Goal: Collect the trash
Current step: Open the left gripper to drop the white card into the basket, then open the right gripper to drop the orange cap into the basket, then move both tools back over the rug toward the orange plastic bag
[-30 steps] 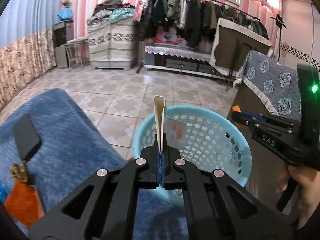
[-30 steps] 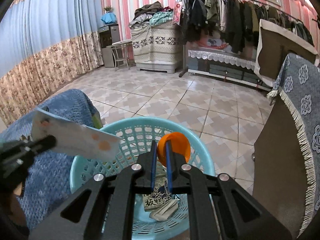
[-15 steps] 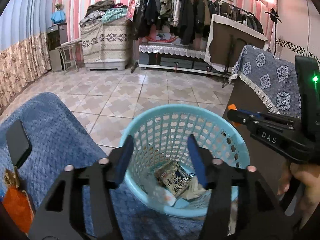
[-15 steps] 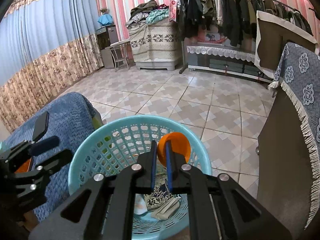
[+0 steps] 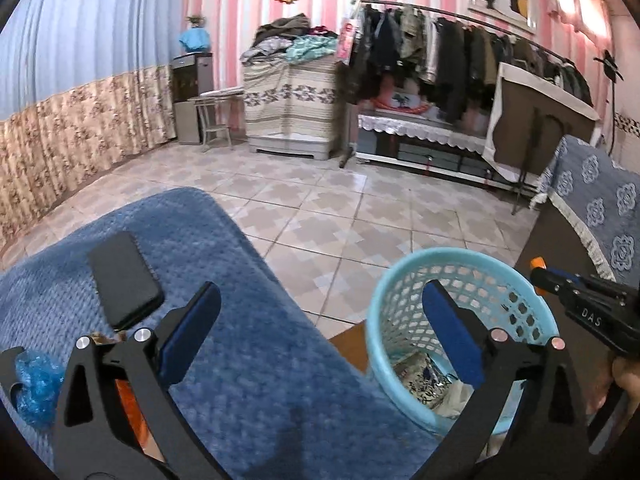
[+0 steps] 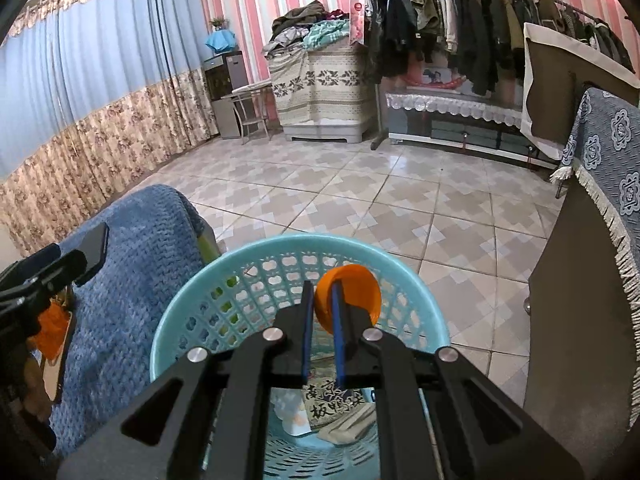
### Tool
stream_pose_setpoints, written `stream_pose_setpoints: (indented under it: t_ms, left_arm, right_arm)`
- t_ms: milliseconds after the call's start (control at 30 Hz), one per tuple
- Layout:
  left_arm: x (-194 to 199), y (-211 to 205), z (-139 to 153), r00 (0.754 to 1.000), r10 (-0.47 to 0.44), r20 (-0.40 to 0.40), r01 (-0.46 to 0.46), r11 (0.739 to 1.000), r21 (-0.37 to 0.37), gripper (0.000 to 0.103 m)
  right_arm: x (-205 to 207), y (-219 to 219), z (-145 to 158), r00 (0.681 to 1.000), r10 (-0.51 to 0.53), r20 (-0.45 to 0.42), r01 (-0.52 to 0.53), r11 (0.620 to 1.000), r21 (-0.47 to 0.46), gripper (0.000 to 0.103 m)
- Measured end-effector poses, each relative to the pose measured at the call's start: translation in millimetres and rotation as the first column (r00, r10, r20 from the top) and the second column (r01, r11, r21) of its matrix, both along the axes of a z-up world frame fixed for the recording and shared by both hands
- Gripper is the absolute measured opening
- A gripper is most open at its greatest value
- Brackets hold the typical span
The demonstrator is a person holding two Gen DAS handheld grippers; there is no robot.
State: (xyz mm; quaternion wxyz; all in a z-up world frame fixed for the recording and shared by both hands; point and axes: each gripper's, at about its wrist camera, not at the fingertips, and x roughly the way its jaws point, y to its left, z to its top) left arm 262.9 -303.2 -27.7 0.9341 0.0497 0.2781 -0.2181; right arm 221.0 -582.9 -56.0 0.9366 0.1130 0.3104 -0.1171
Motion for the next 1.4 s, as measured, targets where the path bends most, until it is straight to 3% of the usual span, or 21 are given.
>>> stream_pose_setpoints:
  t_ms: [200,267,300,467,533,633,1000,1400]
  left_arm:
    - [0.2,12.1,4.5,0.999,0.036,0.014,-0.036,0.999,0.008,0.097]
    - [-0.3,14.9,4.6,0.999,0.040,0.015,-0.040,0.999,0.006,0.098]
    - [-0.8,16.3,4.7,0.999,0.040,0.016,-0.040,0.999,0.006,0.098]
    - [-3.2,19.0,3.4,0.999,0.040,0.016,-0.040,0.999,0.006,0.097]
    - [-3.9,20.8,3.7,0.999,0.042,0.016,-0.042,0.999,0.006,0.097]
    - [-6.5,25.3,4.5,0.999,0.049,0.016,-0.049,0.999,-0.001,0.098]
    - [-16.8,64.2,16.3,0.995,0.092,0.035,-0.091,0.995,-0.032,0.098]
    - [-28.1,166.1,34.4,0.971,0.232,0.065,-0.229,0.972,-0.051,0.098]
  right_arm:
    - [12.0,12.5,-5.7,0.999,0.034,-0.031,-0.034,0.999,0.005,0.013]
    - [14.2,16.6,-7.2,0.998,0.045,-0.040,-0.044,0.999,0.011,0.035]
    - [13.7,17.3,-7.2,0.998,0.044,-0.039,-0.043,0.999,0.011,0.053]
    - [17.6,18.8,-7.7,0.998,0.047,-0.051,-0.046,0.999,0.003,0.065]
    - [17.3,19.6,-7.3,0.998,0.036,-0.052,-0.037,0.999,-0.015,0.077]
    - [16.0,21.1,-4.2,0.999,0.015,-0.039,-0.016,0.999,-0.044,0.086]
    - [18.3,34.4,5.0,1.000,-0.011,-0.026,0.008,0.993,-0.114,0.096]
    - [30.1,92.5,25.6,0.998,0.056,0.037,-0.052,0.993,-0.106,0.099]
